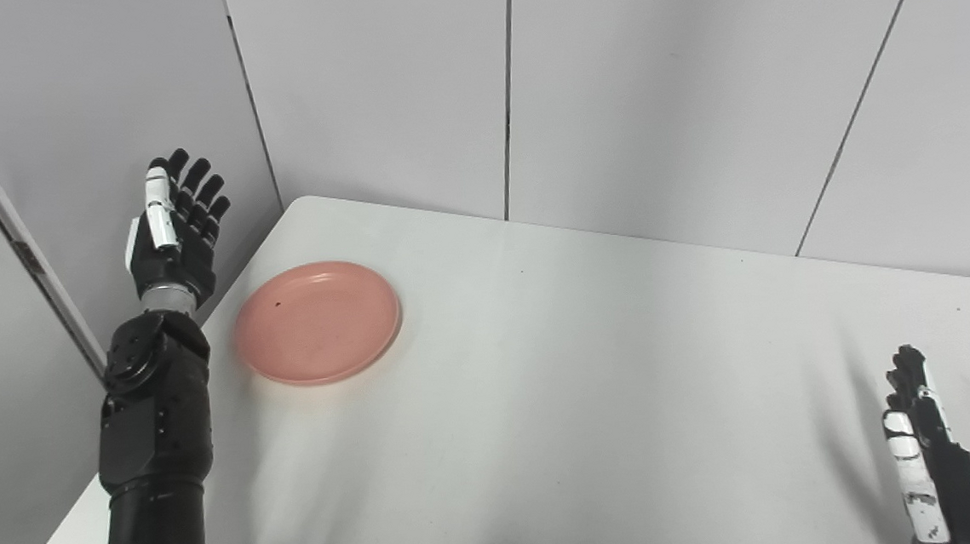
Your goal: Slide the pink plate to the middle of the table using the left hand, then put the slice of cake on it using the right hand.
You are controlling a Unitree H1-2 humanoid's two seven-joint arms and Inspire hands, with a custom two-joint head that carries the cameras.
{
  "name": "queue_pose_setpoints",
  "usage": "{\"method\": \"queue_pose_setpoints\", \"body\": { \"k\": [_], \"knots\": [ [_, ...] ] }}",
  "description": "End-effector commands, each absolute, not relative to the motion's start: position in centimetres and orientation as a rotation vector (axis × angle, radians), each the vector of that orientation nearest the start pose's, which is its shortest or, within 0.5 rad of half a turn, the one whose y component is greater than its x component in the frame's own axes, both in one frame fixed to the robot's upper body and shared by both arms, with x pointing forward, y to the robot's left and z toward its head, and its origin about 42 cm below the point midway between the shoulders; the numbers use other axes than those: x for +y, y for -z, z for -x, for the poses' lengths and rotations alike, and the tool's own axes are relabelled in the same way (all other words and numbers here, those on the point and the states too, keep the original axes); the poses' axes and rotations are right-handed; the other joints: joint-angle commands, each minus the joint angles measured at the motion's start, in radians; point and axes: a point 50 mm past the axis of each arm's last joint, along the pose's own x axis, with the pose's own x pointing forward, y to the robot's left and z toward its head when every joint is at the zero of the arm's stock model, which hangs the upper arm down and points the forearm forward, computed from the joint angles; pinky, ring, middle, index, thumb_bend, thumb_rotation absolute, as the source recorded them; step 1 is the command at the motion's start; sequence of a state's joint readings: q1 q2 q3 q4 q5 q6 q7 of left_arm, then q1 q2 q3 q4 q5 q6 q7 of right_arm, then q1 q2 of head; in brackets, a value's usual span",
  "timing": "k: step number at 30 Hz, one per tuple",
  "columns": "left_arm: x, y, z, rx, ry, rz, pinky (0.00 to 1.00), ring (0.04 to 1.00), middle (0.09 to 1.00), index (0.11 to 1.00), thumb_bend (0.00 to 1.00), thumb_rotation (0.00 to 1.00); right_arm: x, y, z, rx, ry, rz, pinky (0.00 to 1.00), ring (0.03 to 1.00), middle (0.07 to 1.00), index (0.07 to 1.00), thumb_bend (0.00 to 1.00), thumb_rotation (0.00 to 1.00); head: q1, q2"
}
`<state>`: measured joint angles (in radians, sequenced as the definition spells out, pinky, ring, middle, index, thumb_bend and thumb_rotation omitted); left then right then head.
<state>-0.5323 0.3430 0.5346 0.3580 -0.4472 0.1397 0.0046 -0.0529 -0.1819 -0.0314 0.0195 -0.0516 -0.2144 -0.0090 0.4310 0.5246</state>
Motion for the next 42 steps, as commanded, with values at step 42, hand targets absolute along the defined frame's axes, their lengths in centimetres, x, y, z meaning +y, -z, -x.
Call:
{"method": "queue_pose_setpoints", "body": {
  "k": [42],
  "knots": [
    [45.2, -17.4, -41.2, -0.106, -0.424, 0.447, 0.97, 0.943, 0.933, 0.919, 0.36, 1.0, -28.7, -10.6, -28.0, -0.129, 0.014, 0.235, 1.0, 1.0, 1.0, 0.998, 0.29, 1.0, 0.004, 0.022]
  ]
}}
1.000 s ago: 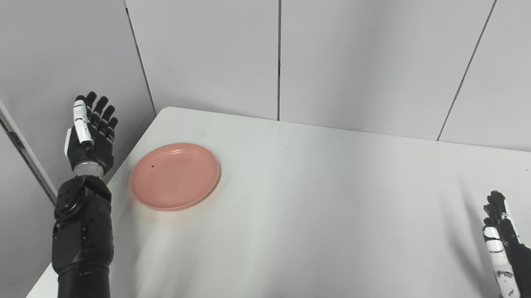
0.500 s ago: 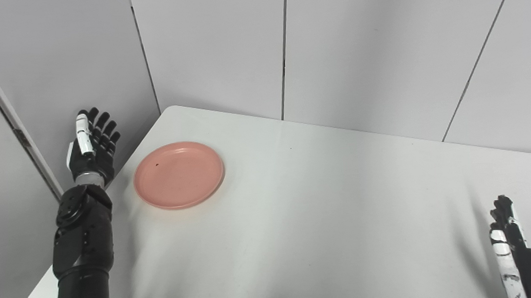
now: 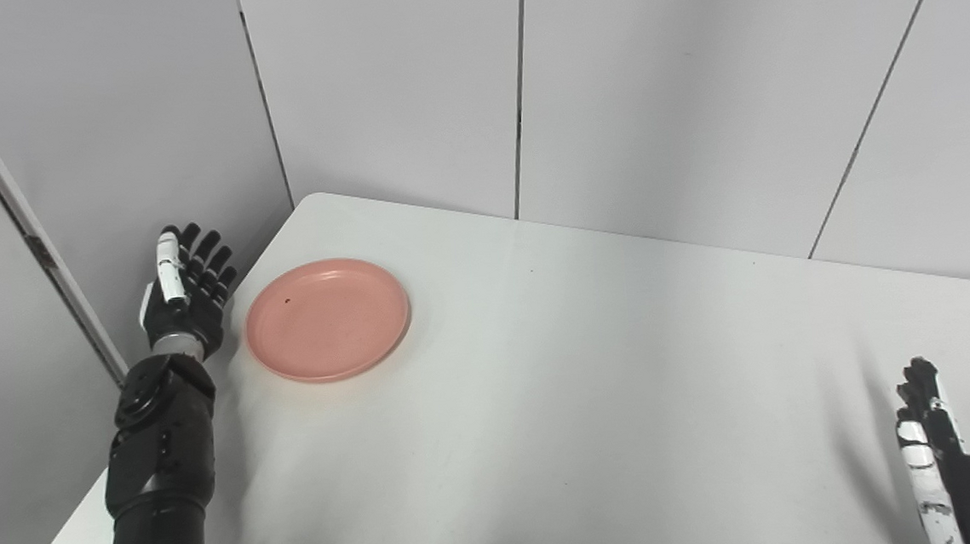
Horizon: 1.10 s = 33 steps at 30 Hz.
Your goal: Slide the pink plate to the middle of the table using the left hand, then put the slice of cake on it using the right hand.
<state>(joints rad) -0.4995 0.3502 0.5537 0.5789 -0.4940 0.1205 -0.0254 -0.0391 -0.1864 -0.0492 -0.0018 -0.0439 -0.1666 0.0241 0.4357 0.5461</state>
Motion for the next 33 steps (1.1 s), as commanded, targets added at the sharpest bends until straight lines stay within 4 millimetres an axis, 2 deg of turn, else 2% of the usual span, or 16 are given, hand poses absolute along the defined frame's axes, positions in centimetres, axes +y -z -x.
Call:
{"method": "queue_pose_setpoints", "body": {
  "k": [1, 14, 33],
  "knots": [
    [45.2, -17.4, -41.2, -0.105, -0.423, 0.447, 0.97, 0.943, 0.934, 0.919, 0.36, 1.0, -28.7, -10.6, -28.0, -0.13, 0.014, 0.235, 1.0, 1.0, 1.0, 0.998, 0.29, 1.0, 0.0, 0.0],
    [42.8, -15.0, -40.6, -0.059, -0.391, 0.477, 0.97, 0.931, 0.937, 0.93, 0.37, 1.0, -28.7, -10.6, -27.9, -0.135, 0.012, 0.237, 1.0, 1.0, 1.0, 0.992, 0.3, 1.0, -0.005, 0.013],
    [41.6, -12.4, -40.2, 0.005, -0.345, 0.462, 0.95, 0.931, 0.921, 0.917, 0.38, 1.0, -28.8, -10.5, -27.9, -0.143, 0.016, 0.248, 1.0, 0.995, 1.0, 0.987, 0.28, 1.0, -0.014, 0.027]
  ]
}}
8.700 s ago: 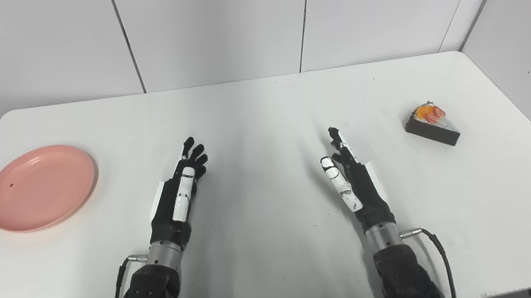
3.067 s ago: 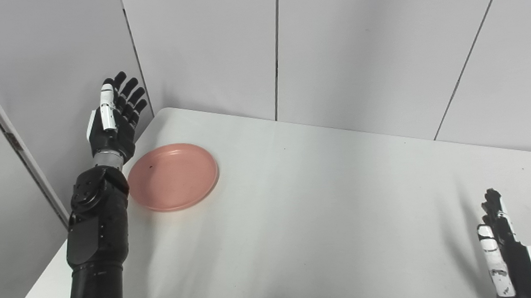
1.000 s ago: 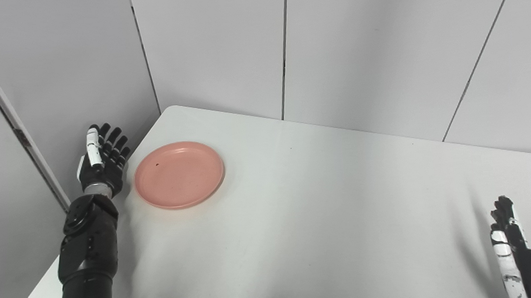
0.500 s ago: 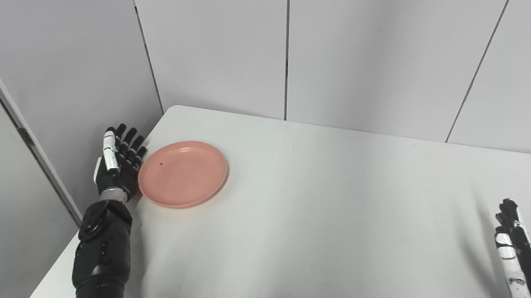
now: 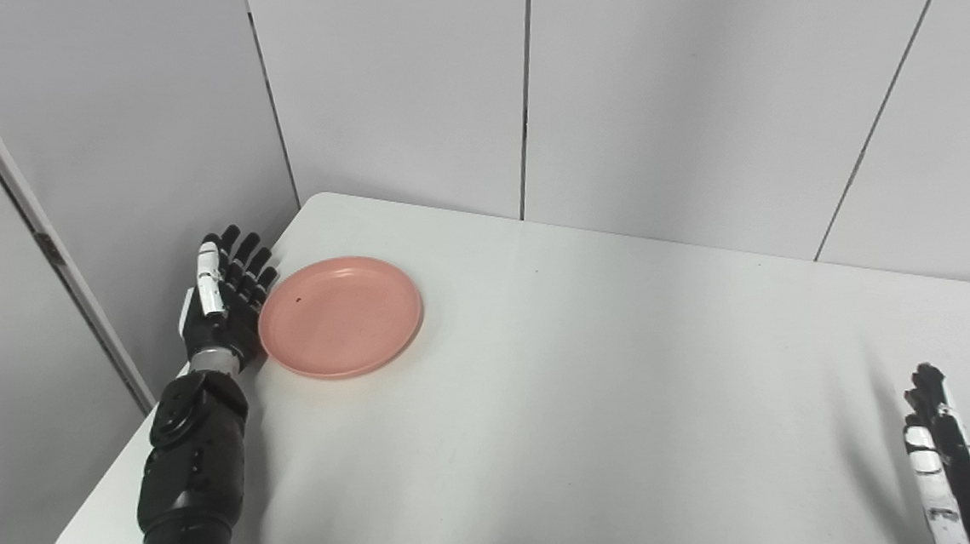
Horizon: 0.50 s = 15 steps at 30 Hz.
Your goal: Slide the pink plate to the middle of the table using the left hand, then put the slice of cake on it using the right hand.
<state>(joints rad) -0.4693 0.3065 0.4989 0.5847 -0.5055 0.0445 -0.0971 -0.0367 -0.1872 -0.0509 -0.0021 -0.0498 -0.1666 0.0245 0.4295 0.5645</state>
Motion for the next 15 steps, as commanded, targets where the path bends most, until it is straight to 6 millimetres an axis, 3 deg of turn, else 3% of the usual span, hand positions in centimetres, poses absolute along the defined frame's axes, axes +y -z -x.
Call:
{"method": "queue_pose_setpoints", "body": {
  "k": [1, 10, 15],
  "knots": [
    [41.5, -12.3, -40.1, 0.008, -0.337, 0.457, 0.95, 0.928, 0.921, 0.916, 0.39, 1.0, -28.7, -10.6, -28.0, -0.144, 0.016, 0.249, 1.0, 0.995, 0.997, 0.984, 0.28, 1.0, -0.008, 0.008],
    [39.6, -11.8, -40.8, 0.029, -0.286, 0.459, 0.92, 0.911, 0.906, 0.89, 0.38, 1.0, -28.7, -10.6, -28.1, -0.149, 0.014, 0.274, 0.99, 0.99, 0.993, 0.98, 0.3, 1.0, -0.022, 0.013],
    [37.6, -12.2, -41.3, 0.045, -0.222, 0.434, 0.91, 0.892, 0.888, 0.874, 0.4, 1.0, -28.5, -10.6, -28.1, -0.15, 0.013, 0.279, 1.0, 0.99, 0.991, 0.978, 0.3, 1.0, -0.038, 0.018]
  ]
}}
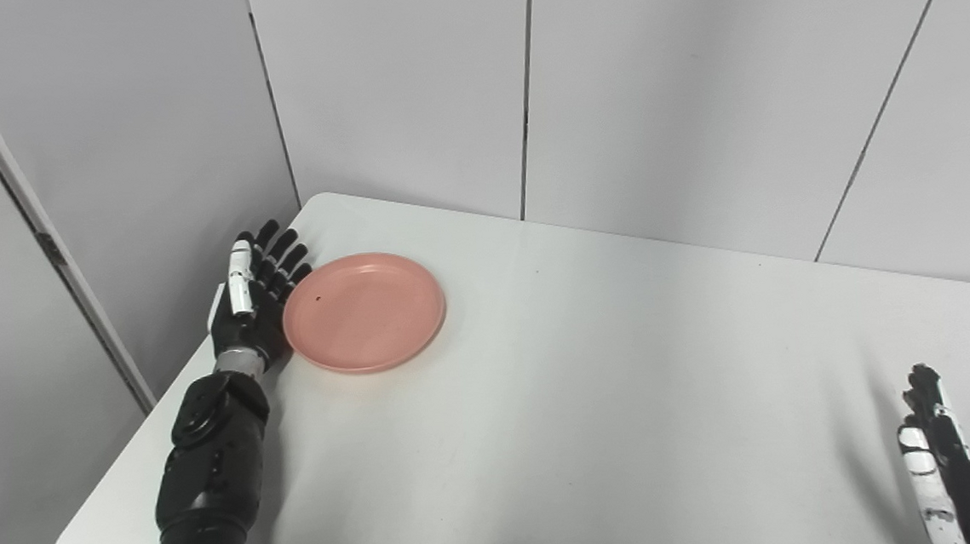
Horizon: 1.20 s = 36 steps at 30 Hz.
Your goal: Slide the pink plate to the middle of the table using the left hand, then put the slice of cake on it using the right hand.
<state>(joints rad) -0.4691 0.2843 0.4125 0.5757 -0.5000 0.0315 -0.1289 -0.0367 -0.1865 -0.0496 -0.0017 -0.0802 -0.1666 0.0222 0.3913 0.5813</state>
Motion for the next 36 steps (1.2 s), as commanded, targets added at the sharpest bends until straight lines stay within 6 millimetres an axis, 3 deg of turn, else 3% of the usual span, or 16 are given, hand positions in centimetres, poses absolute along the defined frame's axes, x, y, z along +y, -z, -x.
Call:
{"method": "queue_pose_setpoints", "body": {
  "k": [1, 13, 22, 36],
  "knots": [
    [37.0, -12.3, -41.5, 0.048, -0.207, 0.432, 0.9, 0.881, 0.878, 0.871, 0.4, 1.0, -28.4, -10.5, -28.1, -0.151, 0.013, 0.284, 0.99, 0.984, 0.988, 0.977, 0.31, 1.0, 0.0, 0.002],
    [31.2, -14.8, -42.4, 0.06, -0.083, 0.414, 0.86, 0.872, 0.87, 0.859, 0.4, 1.0, -28.0, -10.4, -28.1, -0.157, 0.015, 0.307, 0.97, 0.973, 0.978, 0.967, 0.34, 1.0, -0.023, 0.01],
    [27.4, -15.4, -42.8, 0.099, 0.013, 0.42, 0.86, 0.869, 0.876, 0.865, 0.4, 1.0, -27.4, -10.6, -28.0, -0.155, 0.017, 0.313, 0.96, 0.965, 0.971, 0.965, 0.34, 1.0, -0.06, 0.022],
    [20.3, -15.1, -43.3, 0.175, 0.194, 0.425, 0.81, 0.841, 0.852, 0.841, 0.39, 1.0, -24.3, -12.4, -27.7, -0.172, 0.011, 0.309, 0.92, 0.953, 0.965, 0.954, 0.35, 1.0, -0.216, 0.055]
  ]
}}
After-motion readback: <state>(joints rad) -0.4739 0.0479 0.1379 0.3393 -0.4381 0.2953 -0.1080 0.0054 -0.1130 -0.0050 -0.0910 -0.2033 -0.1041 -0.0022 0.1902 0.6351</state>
